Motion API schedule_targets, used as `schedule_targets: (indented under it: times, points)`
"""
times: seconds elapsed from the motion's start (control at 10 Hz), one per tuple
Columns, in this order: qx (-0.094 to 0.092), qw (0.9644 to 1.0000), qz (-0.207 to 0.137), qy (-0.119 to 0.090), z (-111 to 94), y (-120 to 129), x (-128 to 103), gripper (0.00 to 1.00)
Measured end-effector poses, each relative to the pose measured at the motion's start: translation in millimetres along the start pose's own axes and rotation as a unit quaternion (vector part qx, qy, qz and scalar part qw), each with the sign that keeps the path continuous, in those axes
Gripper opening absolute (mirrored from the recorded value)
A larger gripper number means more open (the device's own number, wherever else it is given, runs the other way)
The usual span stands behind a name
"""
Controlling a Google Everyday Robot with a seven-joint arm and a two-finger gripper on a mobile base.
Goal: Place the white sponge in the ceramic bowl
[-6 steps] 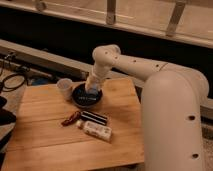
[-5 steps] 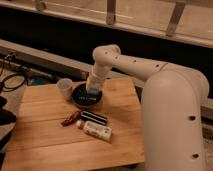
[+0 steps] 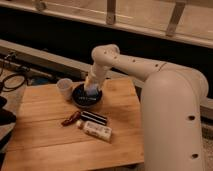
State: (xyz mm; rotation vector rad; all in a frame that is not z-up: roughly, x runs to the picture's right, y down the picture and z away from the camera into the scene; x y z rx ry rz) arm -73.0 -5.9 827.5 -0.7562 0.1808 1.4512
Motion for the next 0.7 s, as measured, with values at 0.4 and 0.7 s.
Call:
schedule_targets:
  times: [0.4, 0.7]
  points:
    - [0.000, 1.0000, -0.005, 0.000, 0.5, 5.1, -0.4, 0.54]
    - [0.000, 1.0000, -0.007, 0.000, 1.4, 7.4, -0.5, 0.32]
